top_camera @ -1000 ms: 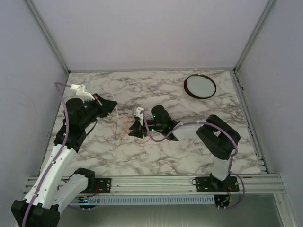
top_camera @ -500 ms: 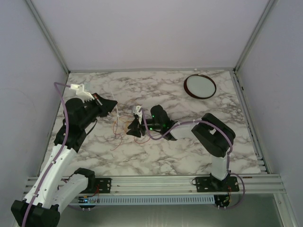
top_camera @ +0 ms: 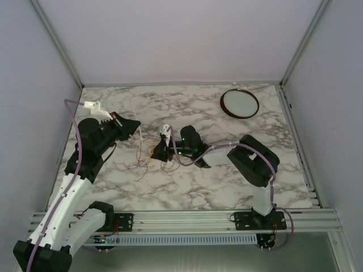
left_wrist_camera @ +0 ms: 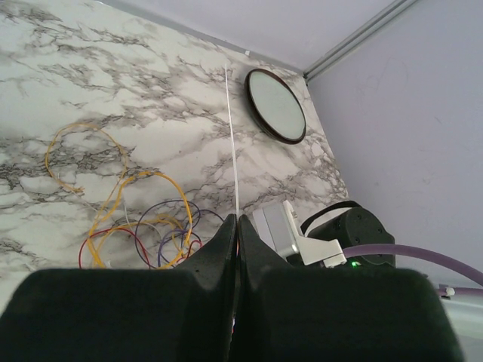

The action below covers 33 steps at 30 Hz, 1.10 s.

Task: Zip-tie the wires
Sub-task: Adjust the cable at the center of the board.

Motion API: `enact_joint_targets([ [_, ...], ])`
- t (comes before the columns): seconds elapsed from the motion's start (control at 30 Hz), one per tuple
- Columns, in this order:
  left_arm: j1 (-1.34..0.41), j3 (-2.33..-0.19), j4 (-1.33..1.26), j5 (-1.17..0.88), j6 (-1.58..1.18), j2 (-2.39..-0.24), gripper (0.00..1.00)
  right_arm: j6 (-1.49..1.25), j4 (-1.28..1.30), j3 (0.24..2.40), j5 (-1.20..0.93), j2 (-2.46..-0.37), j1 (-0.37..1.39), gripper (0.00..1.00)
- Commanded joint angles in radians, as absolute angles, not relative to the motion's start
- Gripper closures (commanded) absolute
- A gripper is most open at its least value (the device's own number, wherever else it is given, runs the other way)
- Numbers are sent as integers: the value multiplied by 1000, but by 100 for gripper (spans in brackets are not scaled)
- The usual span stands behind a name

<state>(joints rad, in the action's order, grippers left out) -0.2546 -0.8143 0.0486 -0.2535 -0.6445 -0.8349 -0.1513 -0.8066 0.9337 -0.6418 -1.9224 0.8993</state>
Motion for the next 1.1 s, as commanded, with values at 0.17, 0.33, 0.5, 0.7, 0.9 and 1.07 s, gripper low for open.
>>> enact_joint_targets([
  [0.17, -249, -821, 15, -258, -640, -823, 100, -89, -709, 948, -646, -1889, 881, 69],
  [0.33, -250, -821, 15, -259, -641, -824, 100, -78, -689, 952, -639, -1887, 877, 69],
  [0.5, -249, -821, 15, -259, -641, -824, 100, -96, -711, 958, -634, -1893, 877, 77],
  [0.7, -249, -815, 16, -256, -640, -825, 100, -113, -710, 956, -629, -1876, 873, 100],
  [0.9, -247, -822, 46, -229, -615, -835, 100, -99, -625, 892, -597, -1750, 862, 100],
  [1.07, -239, -826, 47, -231, -607, -850, 100, -53, -465, 852, -565, -1639, 858, 100],
])
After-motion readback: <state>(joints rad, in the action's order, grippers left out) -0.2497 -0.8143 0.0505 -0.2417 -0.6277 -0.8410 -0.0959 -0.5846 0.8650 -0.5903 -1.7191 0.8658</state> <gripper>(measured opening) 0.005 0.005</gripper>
